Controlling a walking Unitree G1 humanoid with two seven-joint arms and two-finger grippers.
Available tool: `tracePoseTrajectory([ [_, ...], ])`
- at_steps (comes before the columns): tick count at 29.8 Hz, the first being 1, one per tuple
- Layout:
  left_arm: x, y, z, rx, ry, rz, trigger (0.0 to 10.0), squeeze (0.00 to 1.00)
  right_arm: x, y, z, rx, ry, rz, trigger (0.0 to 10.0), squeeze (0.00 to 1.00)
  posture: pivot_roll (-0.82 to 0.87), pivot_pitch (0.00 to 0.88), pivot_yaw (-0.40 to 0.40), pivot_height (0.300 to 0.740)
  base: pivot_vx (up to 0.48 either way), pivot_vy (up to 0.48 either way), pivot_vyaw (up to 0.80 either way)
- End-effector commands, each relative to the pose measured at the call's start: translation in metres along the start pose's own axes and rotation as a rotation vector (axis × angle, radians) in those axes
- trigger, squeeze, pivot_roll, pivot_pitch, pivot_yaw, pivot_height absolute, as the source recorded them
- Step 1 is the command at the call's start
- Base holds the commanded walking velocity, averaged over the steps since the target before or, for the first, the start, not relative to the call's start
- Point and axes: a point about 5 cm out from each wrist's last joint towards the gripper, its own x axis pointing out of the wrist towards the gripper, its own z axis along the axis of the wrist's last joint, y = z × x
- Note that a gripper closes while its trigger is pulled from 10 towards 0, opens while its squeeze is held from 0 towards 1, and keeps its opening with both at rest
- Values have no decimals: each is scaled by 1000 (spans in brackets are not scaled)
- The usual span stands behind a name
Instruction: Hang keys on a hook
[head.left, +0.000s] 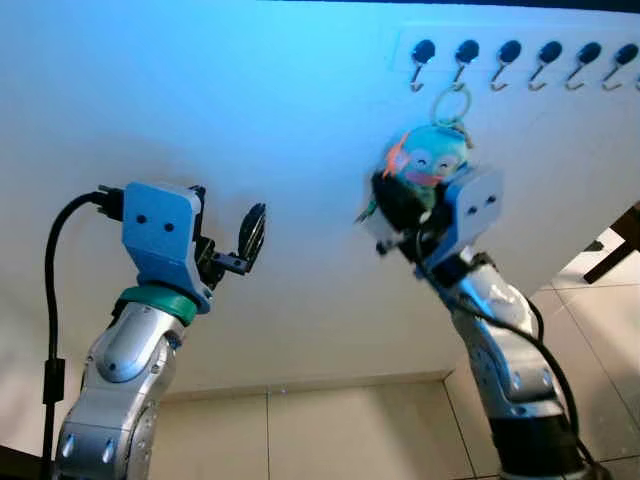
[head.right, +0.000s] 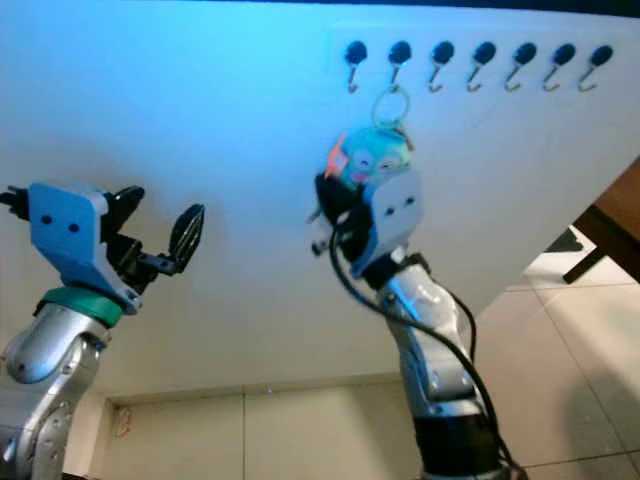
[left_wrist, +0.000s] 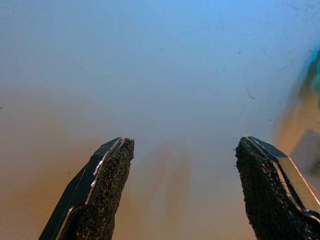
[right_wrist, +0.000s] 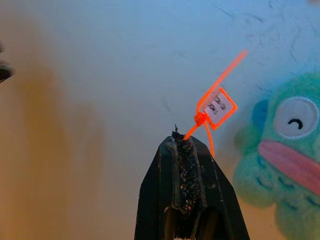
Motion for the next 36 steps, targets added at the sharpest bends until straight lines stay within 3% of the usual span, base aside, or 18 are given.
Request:
tracePoseTrajectory([
  [1,-3,1,2,-1,-8,21,10000,0,-1,2,11,-48,-35,41,10000,0,-80,91,67,740,0,0,0],
  [3,-1,-1,7,-18,-27,16,10000,0,2,-1,22,-85,-70,46,10000,0,-78,93,70,740,0,0,0],
  [5,6,-5,24,-52,-86,-9,10000,0,12,-9,54,-180,-178,35,10000,0,-73,95,69,740,0,0,0],
  [7,6,-5,24,-52,-86,-9,10000,0,12,-9,54,-180,-178,35,10000,0,-73,95,69,740,0,0,0],
  [8,12,-8,34,-63,-124,-24,10000,0,18,-14,73,-204,-243,0,10000,0,-73,93,68,740,0,0,0],
  [11,18,-11,43,-68,-155,-43,10000,0,22,-19,86,-220,-290,-34,10000,0,-75,92,67,740,0,0,0],
  [12,24,-16,53,-75,-194,-78,10000,0,25,-29,97,-218,-329,-106,10000,0,-76,92,69,740,0,0,0],
  [19,31,-19,62,-90,-219,-96,10000,0,28,-41,83,-225,-260,-160,10000,0,-77,94,72,740,0,0,0],
  [36,33,-19,64,-106,-211,-89,10000,0,42,-40,74,-193,-221,-156,10000,0,-67,97,67,740,0,0,0],
])
